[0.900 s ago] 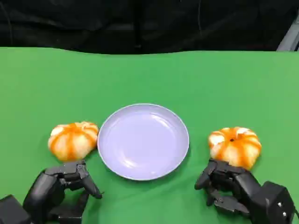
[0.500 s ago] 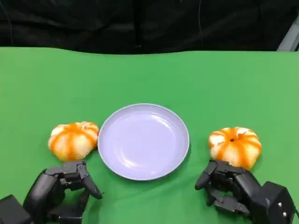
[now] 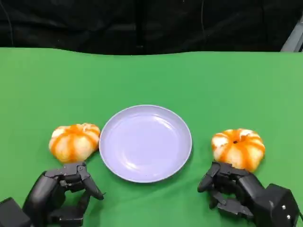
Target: Grasp the bread from the table and place it into the plate.
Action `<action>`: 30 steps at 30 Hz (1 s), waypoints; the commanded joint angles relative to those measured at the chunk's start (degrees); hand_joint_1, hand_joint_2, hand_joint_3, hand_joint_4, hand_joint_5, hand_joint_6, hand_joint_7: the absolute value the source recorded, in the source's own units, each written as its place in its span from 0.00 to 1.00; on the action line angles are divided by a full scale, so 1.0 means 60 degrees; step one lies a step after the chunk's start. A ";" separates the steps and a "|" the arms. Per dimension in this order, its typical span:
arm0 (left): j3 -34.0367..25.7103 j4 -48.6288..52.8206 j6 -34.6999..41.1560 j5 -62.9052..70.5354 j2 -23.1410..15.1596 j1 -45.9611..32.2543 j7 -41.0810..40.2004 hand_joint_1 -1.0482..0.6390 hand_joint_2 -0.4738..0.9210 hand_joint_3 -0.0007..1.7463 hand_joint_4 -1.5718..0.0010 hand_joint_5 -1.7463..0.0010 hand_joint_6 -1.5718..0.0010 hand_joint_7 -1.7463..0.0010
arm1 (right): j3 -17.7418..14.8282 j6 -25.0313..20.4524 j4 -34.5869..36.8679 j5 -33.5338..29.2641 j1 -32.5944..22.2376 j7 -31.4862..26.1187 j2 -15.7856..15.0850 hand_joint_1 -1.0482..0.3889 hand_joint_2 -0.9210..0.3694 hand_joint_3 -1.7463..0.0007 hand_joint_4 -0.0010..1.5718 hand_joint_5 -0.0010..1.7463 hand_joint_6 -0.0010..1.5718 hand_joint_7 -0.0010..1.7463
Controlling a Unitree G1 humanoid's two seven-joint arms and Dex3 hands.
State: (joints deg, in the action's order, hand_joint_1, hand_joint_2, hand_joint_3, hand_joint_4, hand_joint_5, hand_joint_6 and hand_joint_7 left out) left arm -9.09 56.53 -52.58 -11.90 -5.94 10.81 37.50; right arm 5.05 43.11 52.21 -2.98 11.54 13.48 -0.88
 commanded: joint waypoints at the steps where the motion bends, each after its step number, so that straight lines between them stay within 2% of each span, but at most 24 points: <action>1: -0.0165 -0.0083 -0.0271 -0.0562 -0.0081 0.0145 0.0614 0.65 0.73 0.50 0.49 0.33 0.43 0.48 | -0.0070 -0.0236 0.0160 -0.0049 -0.0115 -0.0003 -0.0212 0.74 0.02 0.65 0.42 0.98 0.45 0.79; 3: -0.0196 -0.0066 -0.0289 -0.0691 -0.0068 0.0164 0.0779 0.63 0.75 0.46 0.48 0.36 0.42 0.52 | -0.0070 -0.0246 0.0150 -0.0046 -0.0120 -0.0002 -0.0211 0.74 0.02 0.65 0.42 0.98 0.45 0.79; 7: -0.0247 -0.0223 -0.0188 -0.1052 -0.0034 0.0151 0.1138 0.63 0.75 0.45 0.48 0.37 0.42 0.54 | -0.0086 -0.0246 0.0154 0.0001 -0.0133 0.0044 -0.0202 0.74 0.02 0.65 0.42 0.98 0.45 0.79; 8: -0.0280 -0.0379 -0.0088 -0.1267 -0.0007 0.0125 0.1341 0.58 0.77 0.40 0.49 0.45 0.43 0.63 | -0.0097 -0.0245 0.0158 0.0037 -0.0143 0.0079 -0.0195 0.74 0.02 0.65 0.42 0.99 0.45 0.79; 9: -0.0303 -0.0489 -0.0014 -0.1431 0.0011 0.0106 0.1499 0.56 0.80 0.34 0.48 0.52 0.39 0.75 | -0.0106 -0.0245 0.0160 0.0062 -0.0150 0.0105 -0.0190 0.74 0.02 0.65 0.42 1.00 0.44 0.80; 10: -0.0319 -0.0554 0.0035 -0.1537 0.0021 0.0093 0.1610 0.55 0.81 0.31 0.48 0.55 0.37 0.80 | -0.0112 -0.0245 0.0161 0.0076 -0.0153 0.0121 -0.0187 0.74 0.02 0.64 0.41 1.00 0.44 0.80; 13: -0.0349 -0.0649 0.0058 -0.1660 0.0023 0.0064 0.1753 0.54 0.83 0.28 0.47 0.58 0.35 0.86 | -0.0111 -0.0271 0.0145 0.0067 -0.0159 0.0118 -0.0189 0.74 0.02 0.64 0.41 1.00 0.44 0.80; 14: -0.0457 -0.0867 0.0210 -0.2020 0.0064 0.0041 0.2051 0.53 0.85 0.24 0.47 0.60 0.35 0.89 | -0.0107 -0.0305 0.0137 0.0073 -0.0155 0.0141 -0.0192 0.74 0.02 0.64 0.41 1.00 0.44 0.81; 15: -0.0562 -0.1028 0.0271 -0.2325 0.0095 0.0040 0.2328 0.46 0.94 0.13 0.47 0.71 0.42 0.95 | -0.0099 -0.0325 0.0125 0.0053 -0.0151 0.0127 -0.0198 0.74 0.02 0.64 0.41 1.00 0.44 0.81; 16: -0.0658 -0.1128 0.0303 -0.2564 0.0119 0.0054 0.2568 0.43 0.97 0.09 0.46 0.76 0.45 0.98 | -0.0088 -0.0335 0.0116 0.0020 -0.0144 0.0099 -0.0208 0.74 0.02 0.64 0.41 1.00 0.43 0.80; 22: -0.0939 -0.1334 0.0661 -0.2957 0.0070 0.0134 0.3031 0.34 1.00 0.04 0.48 0.90 0.52 1.00 | -0.0115 -0.0262 0.0255 0.0044 -0.0045 0.0144 -0.0212 0.74 0.02 0.64 0.41 1.00 0.43 0.81; 30: -0.1309 -0.1644 0.1139 -0.3327 0.0054 0.0267 0.3370 0.34 1.00 0.02 0.50 0.95 0.56 1.00 | -0.0125 -0.0333 0.0317 0.0056 0.0043 0.0143 -0.0185 0.74 0.03 0.64 0.41 1.00 0.44 0.80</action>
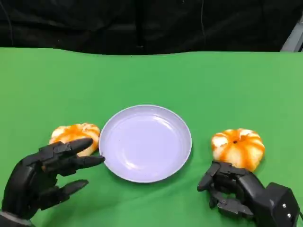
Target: Grasp the bread from the table and place it into the plate.
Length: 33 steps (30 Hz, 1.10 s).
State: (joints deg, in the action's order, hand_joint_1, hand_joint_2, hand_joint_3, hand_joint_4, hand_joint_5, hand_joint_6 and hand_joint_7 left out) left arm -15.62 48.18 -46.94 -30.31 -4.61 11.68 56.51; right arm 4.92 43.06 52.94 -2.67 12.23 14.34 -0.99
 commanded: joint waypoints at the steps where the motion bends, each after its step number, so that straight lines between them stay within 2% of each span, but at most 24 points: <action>1: -0.0290 -0.0253 0.0141 -0.0271 -0.0182 0.0174 0.0175 0.34 1.00 0.03 0.51 0.96 0.57 1.00 | -0.0100 -0.0328 0.0190 -0.0002 -0.0066 -0.0014 -0.0160 0.74 0.03 0.64 0.41 1.00 0.44 0.80; 5: -0.0535 -0.0139 -0.0418 0.0006 -0.0228 0.0360 -0.0283 0.30 1.00 0.03 0.55 0.98 0.59 1.00 | -0.0104 -0.0363 0.0189 0.0013 -0.0043 -0.0007 -0.0141 0.74 0.03 0.63 0.41 1.00 0.44 0.80; 6: -0.0619 -0.0007 -0.0909 0.0274 -0.0263 0.0464 -0.0592 0.29 1.00 0.04 0.56 0.99 0.60 1.00 | -0.0091 -0.0345 0.0182 -0.0016 -0.0047 -0.0031 -0.0148 0.74 0.03 0.63 0.41 1.00 0.44 0.80; 10: -0.0821 0.0682 -0.2696 0.1821 -0.0576 0.0848 -0.2269 0.30 1.00 0.07 0.61 1.00 0.63 1.00 | -0.0079 -0.0327 0.0190 -0.0047 -0.0044 -0.0062 -0.0147 0.75 0.03 0.63 0.42 1.00 0.44 0.79; 15: -0.0701 0.1297 -0.3507 0.3665 -0.1107 0.1168 -0.4271 0.28 1.00 0.08 0.65 1.00 0.65 1.00 | -0.0074 -0.0342 0.0235 -0.0071 -0.0012 -0.0117 -0.0124 0.75 0.04 0.62 0.43 0.99 0.45 0.79; 19: -0.0297 0.1252 -0.3330 0.6404 -0.1885 0.1248 -0.6721 0.26 1.00 0.06 0.66 1.00 0.67 1.00 | -0.0060 -0.0278 0.0270 -0.0074 0.0008 -0.0123 -0.0111 0.75 0.04 0.62 0.43 0.99 0.45 0.78; 25: 0.0967 0.0986 -0.2382 0.9754 -0.2930 0.1370 -1.0077 0.20 1.00 0.02 0.71 1.00 0.67 1.00 | -0.0050 -0.0297 0.0268 -0.0095 0.0026 -0.0181 -0.0084 0.75 0.04 0.62 0.43 1.00 0.45 0.78; 29: 0.2014 0.0805 -0.1543 1.1015 -0.3397 0.1479 -1.1449 0.14 1.00 0.02 0.72 1.00 0.68 1.00 | -0.0056 -0.0310 0.0269 -0.0078 0.0014 -0.0187 -0.0086 0.75 0.04 0.62 0.43 1.00 0.45 0.78; 33: 0.2837 0.0501 -0.0729 1.1551 -0.3667 0.1537 -1.2006 0.10 1.00 0.01 0.73 1.00 0.69 1.00 | -0.0049 -0.0223 0.0269 -0.0082 -0.0002 -0.0176 -0.0107 0.75 0.04 0.62 0.43 1.00 0.45 0.78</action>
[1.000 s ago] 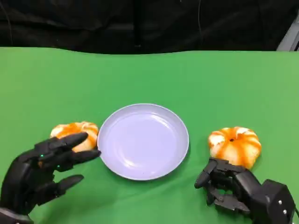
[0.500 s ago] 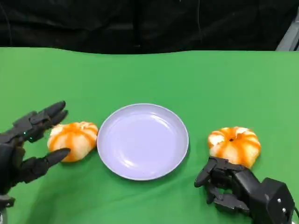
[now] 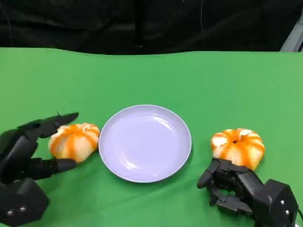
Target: Grasp the bread from the table and place it into the plate.
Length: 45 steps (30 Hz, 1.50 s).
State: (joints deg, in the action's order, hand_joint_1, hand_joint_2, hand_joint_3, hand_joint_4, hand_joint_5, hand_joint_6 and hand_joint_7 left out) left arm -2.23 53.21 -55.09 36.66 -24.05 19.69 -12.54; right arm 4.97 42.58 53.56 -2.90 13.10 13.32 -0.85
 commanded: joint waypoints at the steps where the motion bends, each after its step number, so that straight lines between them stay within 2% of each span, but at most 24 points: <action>1: 0.0805 -0.0454 0.0903 0.0508 -0.0488 0.0231 -0.0501 0.09 0.99 0.01 0.74 1.00 0.69 1.00 | -0.0054 -0.0153 0.0150 -0.0045 -0.0151 -0.0005 -0.0130 0.75 0.04 0.62 0.43 1.00 0.45 0.78; 4: 0.1397 -0.0618 0.1538 0.0805 -0.0622 0.0395 -0.0573 0.08 0.99 0.00 0.74 1.00 0.69 1.00 | -0.0048 -0.0180 0.0113 -0.0057 -0.0153 -0.0029 -0.0125 0.75 0.04 0.62 0.43 1.00 0.45 0.79; 10: 0.2058 -0.0388 0.1782 0.0614 -0.0734 0.0641 -0.0662 0.07 0.99 0.00 0.73 1.00 0.68 1.00 | -0.0049 -0.0162 0.0126 -0.0054 -0.0149 -0.0026 -0.0125 0.74 0.05 0.62 0.43 1.00 0.44 0.80; 18: 0.2922 0.0181 0.2495 0.0764 -0.0618 0.1303 -0.0897 0.05 1.00 0.05 0.74 1.00 0.68 1.00 | -0.0046 -0.0170 0.0144 -0.0030 -0.0147 -0.0016 -0.0088 0.75 0.04 0.62 0.43 1.00 0.45 0.80; 24: 0.3214 0.0317 0.2537 0.0633 -0.0677 0.1409 -0.1057 0.05 1.00 0.06 0.74 1.00 0.67 1.00 | -0.0050 -0.0168 0.0151 -0.0024 -0.0144 -0.0010 -0.0084 0.75 0.04 0.62 0.43 1.00 0.45 0.79; 28: 0.3695 0.1127 0.3614 0.0809 -0.0344 0.2068 -0.0628 0.06 1.00 0.09 0.77 1.00 0.70 1.00 | 0.0027 -0.0160 0.0079 -0.0209 -0.0166 -0.0216 -0.0108 0.74 0.05 0.62 0.43 1.00 0.45 0.79; 45: 0.4439 0.2441 0.4496 0.0476 -0.0001 0.2712 -0.0099 0.07 1.00 0.14 0.76 0.99 0.71 1.00 | 0.0045 -0.0265 -0.0150 -0.0107 -0.0309 -0.0126 -0.0118 0.74 0.04 0.63 0.42 1.00 0.44 0.79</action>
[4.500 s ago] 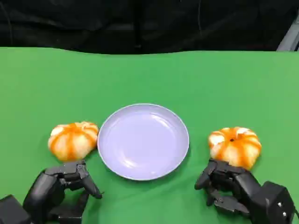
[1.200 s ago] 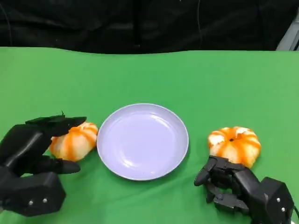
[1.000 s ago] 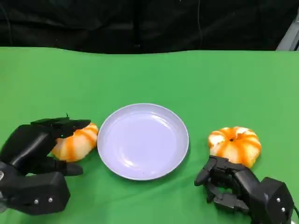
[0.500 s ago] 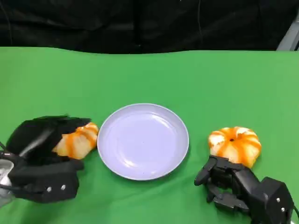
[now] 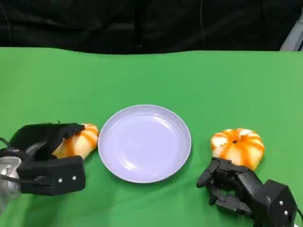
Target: Grasp the bread from the table and place it into the plate.
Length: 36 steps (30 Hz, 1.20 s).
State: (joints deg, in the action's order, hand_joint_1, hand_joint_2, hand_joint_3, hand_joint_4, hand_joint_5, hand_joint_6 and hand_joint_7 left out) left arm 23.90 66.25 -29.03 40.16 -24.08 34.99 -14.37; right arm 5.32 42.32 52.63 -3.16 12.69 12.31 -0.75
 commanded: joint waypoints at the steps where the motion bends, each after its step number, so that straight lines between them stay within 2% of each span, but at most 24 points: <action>1: 0.0103 0.0300 0.0161 -0.0125 0.0016 0.0176 0.0212 0.07 1.00 0.14 0.76 0.99 0.71 1.00 | -0.0010 -0.0224 -0.0002 -0.0073 -0.0245 0.0037 -0.0140 0.74 0.04 0.63 0.42 1.00 0.44 0.79; 8: 0.0277 0.0673 0.0381 -0.0165 0.0142 0.0310 0.0343 0.08 1.00 0.17 0.75 0.99 0.68 0.99 | -0.0016 -0.0159 0.0049 -0.0092 -0.0234 0.0002 -0.0144 0.75 0.04 0.63 0.42 1.00 0.44 0.79; 9: 0.0300 0.0695 0.0407 -0.0174 0.0144 0.0323 0.0397 0.17 1.00 0.15 0.75 0.99 0.68 0.99 | -0.0019 -0.0147 0.0053 -0.0086 -0.0235 0.0001 -0.0135 0.75 0.04 0.63 0.42 1.00 0.44 0.79; 13: 0.0407 0.0727 0.0385 -0.0199 0.0122 0.0342 0.0532 0.37 1.00 0.08 0.74 1.00 0.67 0.99 | -0.0023 -0.0112 0.0072 -0.0062 -0.0235 0.0044 -0.0134 0.74 0.04 0.63 0.42 1.00 0.45 0.79; 15: 0.0412 0.0739 0.0346 -0.0269 0.0119 0.0326 0.0575 0.45 1.00 0.06 0.74 1.00 0.66 0.99 | -0.0036 -0.0196 0.0024 -0.0018 -0.0261 0.0074 -0.0116 0.74 0.04 0.63 0.42 1.00 0.45 0.78; 17: 0.0435 0.0744 0.0280 -0.0328 0.0102 0.0308 0.0584 0.47 1.00 0.06 0.74 1.00 0.66 0.99 | -0.0041 -0.0229 0.0010 -0.0001 -0.0266 0.0086 -0.0111 0.74 0.04 0.63 0.42 1.00 0.45 0.78; 20: 0.0489 0.0749 0.0153 -0.0346 0.0059 0.0287 0.0586 0.56 1.00 0.07 0.74 1.00 0.63 0.99 | -0.0037 -0.0218 0.0017 -0.0020 -0.0258 0.0068 -0.0116 0.74 0.04 0.63 0.42 1.00 0.45 0.78; 29: 0.0653 0.0758 0.0365 -0.0253 0.0065 0.0293 0.0460 0.60 1.00 0.05 0.73 0.99 0.60 0.99 | -0.0016 -0.0181 0.0003 -0.0082 -0.0267 0.0013 -0.0136 0.74 0.03 0.64 0.43 1.00 0.45 0.78; 33: 0.1001 0.0802 0.0891 0.0170 0.0189 0.0311 -0.0469 0.58 1.00 0.07 0.64 0.96 0.56 0.98 | -0.0024 -0.0166 0.0022 -0.0074 -0.0250 0.0019 -0.0151 0.74 0.03 0.64 0.43 1.00 0.45 0.78; 34: 0.1079 0.0825 0.0945 0.0249 0.0204 0.0305 -0.0734 0.58 1.00 0.05 0.47 0.91 0.45 0.97 | -0.0026 -0.0164 0.0025 -0.0068 -0.0247 0.0024 -0.0146 0.75 0.03 0.64 0.43 1.00 0.45 0.78; 36: 0.1152 0.0920 0.1094 0.0344 0.0280 0.0266 -0.1276 0.56 1.00 0.03 0.34 0.88 0.35 0.96 | -0.0017 -0.0145 0.0024 -0.0098 -0.0247 -0.0021 -0.0138 0.75 0.02 0.65 0.43 0.99 0.45 0.77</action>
State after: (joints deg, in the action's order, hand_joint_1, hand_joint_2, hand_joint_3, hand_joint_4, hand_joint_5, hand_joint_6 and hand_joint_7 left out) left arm 29.67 69.97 -24.86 40.74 -22.31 37.52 -19.38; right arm 5.32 42.16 52.41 -3.12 12.51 12.40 -0.75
